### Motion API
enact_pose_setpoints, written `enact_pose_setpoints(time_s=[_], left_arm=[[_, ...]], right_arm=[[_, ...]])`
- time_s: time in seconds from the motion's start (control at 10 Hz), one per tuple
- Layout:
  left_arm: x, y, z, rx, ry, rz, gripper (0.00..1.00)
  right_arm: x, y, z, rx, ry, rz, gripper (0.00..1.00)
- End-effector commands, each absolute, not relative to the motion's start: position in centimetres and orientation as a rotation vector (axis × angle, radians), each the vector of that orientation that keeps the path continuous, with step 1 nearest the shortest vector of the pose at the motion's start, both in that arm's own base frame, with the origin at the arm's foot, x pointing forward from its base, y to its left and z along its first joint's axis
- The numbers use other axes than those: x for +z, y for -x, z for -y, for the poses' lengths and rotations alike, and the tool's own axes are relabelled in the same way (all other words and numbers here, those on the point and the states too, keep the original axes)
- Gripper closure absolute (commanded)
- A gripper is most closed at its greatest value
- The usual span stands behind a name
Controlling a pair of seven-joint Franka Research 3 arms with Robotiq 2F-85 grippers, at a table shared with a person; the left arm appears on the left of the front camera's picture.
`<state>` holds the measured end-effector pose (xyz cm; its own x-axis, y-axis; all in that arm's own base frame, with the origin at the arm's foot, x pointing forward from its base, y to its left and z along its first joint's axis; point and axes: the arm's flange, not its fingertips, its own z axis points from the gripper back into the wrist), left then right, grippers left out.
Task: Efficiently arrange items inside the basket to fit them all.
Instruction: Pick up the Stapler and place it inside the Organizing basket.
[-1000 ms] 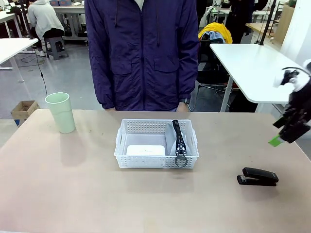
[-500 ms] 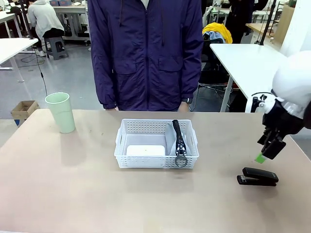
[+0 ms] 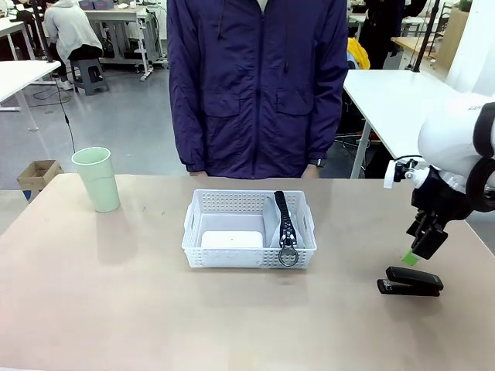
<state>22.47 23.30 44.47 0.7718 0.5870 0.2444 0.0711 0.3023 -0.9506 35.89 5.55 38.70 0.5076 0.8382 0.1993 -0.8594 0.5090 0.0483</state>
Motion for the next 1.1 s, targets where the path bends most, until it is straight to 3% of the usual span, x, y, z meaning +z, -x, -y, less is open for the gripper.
enact_pose_setpoints(time_s=[0.0, 0.2, 0.3, 0.5, 1.0], left_arm=[[44.6, -22.5, -23.3, 0.357, 1.247, 0.657, 0.0], [44.6, -22.5, -23.3, 0.357, 1.247, 0.657, 0.0], [44.6, -22.5, -23.3, 0.357, 1.247, 0.657, 0.0], [44.6, -22.5, -23.3, 0.357, 1.247, 0.657, 0.0], [44.6, -22.5, -23.3, 0.357, 1.247, 0.657, 0.0]], right_arm=[[34.2, -27.4, -3.7, 1.047, -0.169, 0.209, 0.0], [35.1, -27.0, -3.4, 0.987, -0.276, 0.087, 0.0], [38.7, -35.7, -5.1, 1.025, -0.171, 0.167, 0.0], [38.5, -35.1, -4.7, 1.01, -0.216, 0.128, 0.0], [35.2, -32.9, -4.8, 1.344, -0.108, 0.088, 0.0]])
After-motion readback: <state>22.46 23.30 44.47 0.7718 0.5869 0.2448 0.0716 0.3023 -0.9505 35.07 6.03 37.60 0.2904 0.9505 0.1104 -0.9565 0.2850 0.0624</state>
